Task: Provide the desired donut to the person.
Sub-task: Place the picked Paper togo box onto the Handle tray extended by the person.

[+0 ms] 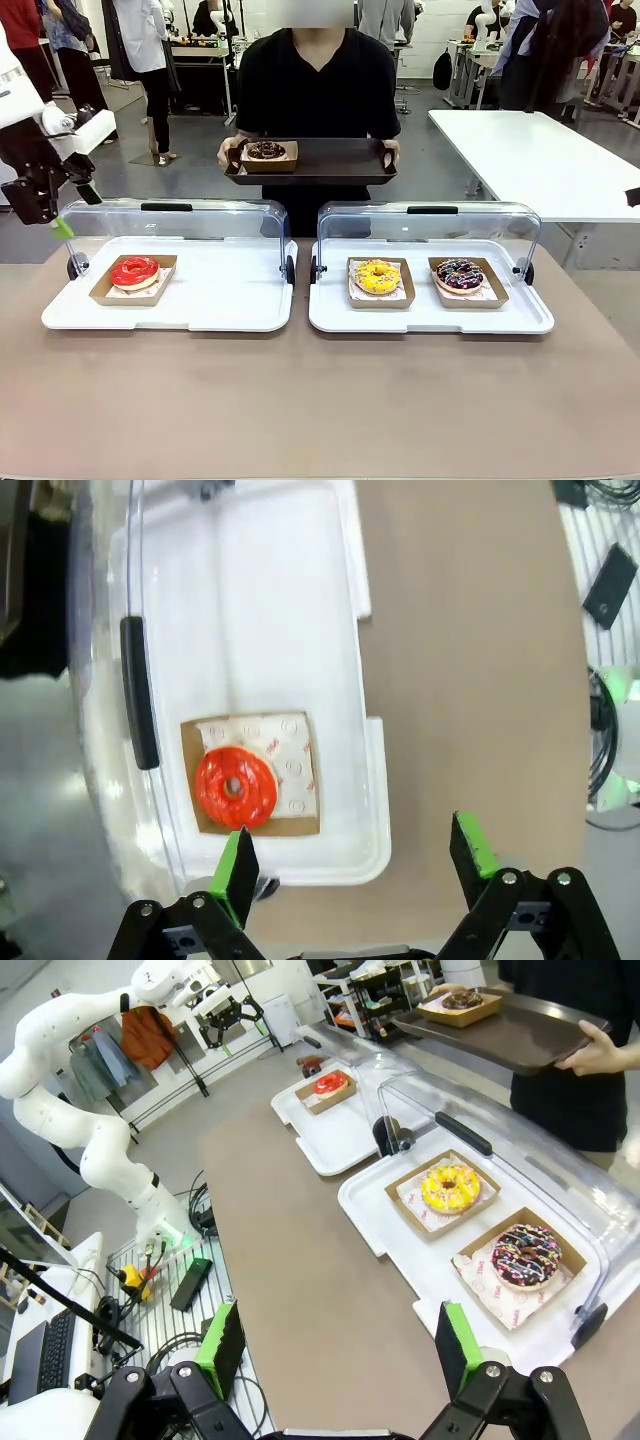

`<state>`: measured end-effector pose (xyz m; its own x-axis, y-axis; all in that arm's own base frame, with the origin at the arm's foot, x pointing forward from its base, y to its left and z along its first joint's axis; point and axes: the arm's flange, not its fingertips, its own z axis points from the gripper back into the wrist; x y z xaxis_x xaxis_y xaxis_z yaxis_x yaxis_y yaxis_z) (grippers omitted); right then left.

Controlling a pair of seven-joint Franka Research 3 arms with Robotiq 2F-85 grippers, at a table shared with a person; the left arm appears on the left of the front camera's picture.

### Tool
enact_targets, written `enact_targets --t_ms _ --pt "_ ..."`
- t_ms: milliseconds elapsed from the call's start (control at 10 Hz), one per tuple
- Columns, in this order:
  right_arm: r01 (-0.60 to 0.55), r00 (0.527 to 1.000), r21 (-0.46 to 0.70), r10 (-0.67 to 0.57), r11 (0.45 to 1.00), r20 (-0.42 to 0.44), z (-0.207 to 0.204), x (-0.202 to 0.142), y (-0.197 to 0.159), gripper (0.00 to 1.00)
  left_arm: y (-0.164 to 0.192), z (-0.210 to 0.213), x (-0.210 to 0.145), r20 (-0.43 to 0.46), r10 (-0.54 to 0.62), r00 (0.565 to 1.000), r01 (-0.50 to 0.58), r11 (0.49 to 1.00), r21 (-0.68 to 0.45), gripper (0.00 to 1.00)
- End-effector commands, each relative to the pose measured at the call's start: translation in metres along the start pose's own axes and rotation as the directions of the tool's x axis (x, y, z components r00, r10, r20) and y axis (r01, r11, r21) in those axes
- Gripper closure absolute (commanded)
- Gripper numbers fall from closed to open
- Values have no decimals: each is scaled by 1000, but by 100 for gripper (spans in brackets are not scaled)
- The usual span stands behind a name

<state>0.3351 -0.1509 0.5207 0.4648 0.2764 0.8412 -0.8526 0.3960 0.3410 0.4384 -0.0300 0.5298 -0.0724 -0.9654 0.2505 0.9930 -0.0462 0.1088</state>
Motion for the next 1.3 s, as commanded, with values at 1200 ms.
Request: enact_targets --t_ms 1200 --pt "-11 1000 9 11 1000 23 0 1 -2 0 -35 17 -245 853 54 519 -109 994 3 0"
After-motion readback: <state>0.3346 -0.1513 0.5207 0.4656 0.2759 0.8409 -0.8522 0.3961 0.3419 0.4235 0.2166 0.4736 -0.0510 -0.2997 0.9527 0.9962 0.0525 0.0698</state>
